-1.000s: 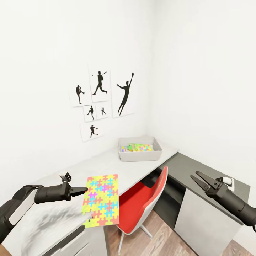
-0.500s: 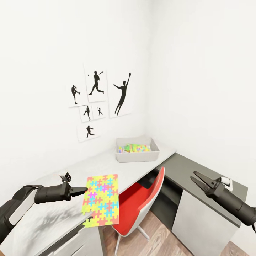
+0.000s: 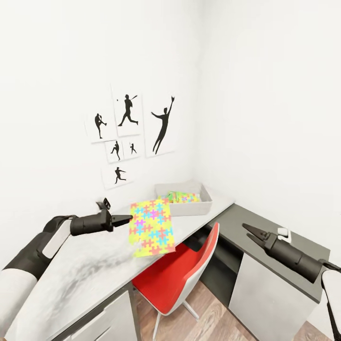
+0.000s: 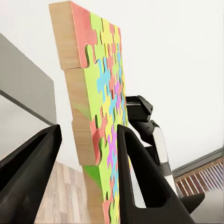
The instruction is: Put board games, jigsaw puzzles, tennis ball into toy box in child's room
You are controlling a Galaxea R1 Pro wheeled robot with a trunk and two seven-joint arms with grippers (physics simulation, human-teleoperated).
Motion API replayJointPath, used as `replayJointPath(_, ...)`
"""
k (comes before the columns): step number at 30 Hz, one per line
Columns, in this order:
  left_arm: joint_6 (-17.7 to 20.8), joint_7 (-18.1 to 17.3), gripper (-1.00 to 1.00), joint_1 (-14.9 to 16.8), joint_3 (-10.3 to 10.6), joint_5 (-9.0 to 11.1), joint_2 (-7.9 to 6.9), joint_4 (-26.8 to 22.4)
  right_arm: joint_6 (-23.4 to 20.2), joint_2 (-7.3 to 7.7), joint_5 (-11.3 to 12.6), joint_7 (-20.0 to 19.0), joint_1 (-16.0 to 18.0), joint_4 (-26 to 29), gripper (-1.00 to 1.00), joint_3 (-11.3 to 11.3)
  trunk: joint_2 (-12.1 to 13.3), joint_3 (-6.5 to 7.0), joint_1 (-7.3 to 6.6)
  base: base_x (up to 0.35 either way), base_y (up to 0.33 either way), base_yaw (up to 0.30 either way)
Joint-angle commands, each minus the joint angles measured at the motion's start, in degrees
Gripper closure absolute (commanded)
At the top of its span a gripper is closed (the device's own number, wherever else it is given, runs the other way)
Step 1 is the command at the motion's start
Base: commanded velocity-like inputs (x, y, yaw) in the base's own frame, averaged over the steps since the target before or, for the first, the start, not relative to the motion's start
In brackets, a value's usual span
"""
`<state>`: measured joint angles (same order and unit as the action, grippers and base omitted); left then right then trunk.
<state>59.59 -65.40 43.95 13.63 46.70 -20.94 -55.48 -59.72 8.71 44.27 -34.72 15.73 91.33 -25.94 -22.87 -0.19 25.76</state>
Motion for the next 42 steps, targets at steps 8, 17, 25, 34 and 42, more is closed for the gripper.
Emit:
replayJointPath(8, -0.53, 1.27, 1.00, 1.42, 0.07, 0.13, 1.19, 6.61, -0.28, -0.05, -0.27, -0.32, 0.10, -0.01, -1.00, 0.23, -0.05, -0.03, 0.02, 0.000, 0.000, 0.000)
replayJointPath(17, -1.21, 1.39, 1.00, 1.25, -0.73, 0.09, 1.21, 7.00, -0.28, 0.06, 0.08, -1.78, -0.50, -0.01, -1.00, -0.38, -0.05, -0.03, 0.02, 0.000, 0.000, 0.000)
replayJointPath(25, -1.32, 1.51, 1.00, 1.18, -1.74, -0.12, 1.24, 7.04, -0.15, 0.08, 0.20, -2.61, -0.56, -0.01, -1.00, -0.51, -0.05, -0.03, 0.02, 0.000, -0.142, 0.000)
replayJointPath(34, -1.32, 1.49, 1.00, 1.14, -1.68, 0.06, 1.34, 7.05, -0.22, 0.08, 0.21, -2.63, -0.59, -0.01, -1.00, -1.60, -0.05, -0.03, 0.02, 0.000, -0.009, 0.000)
replayJointPath(42, -1.32, 1.50, 1.00, 1.14, -1.68, 0.06, 1.34, 7.05, -0.14, 0.08, 0.21, -2.65, -0.61, -0.01, -1.00, -1.64, -0.05, -0.03, 0.02, 0.024, -0.105, 0.000)
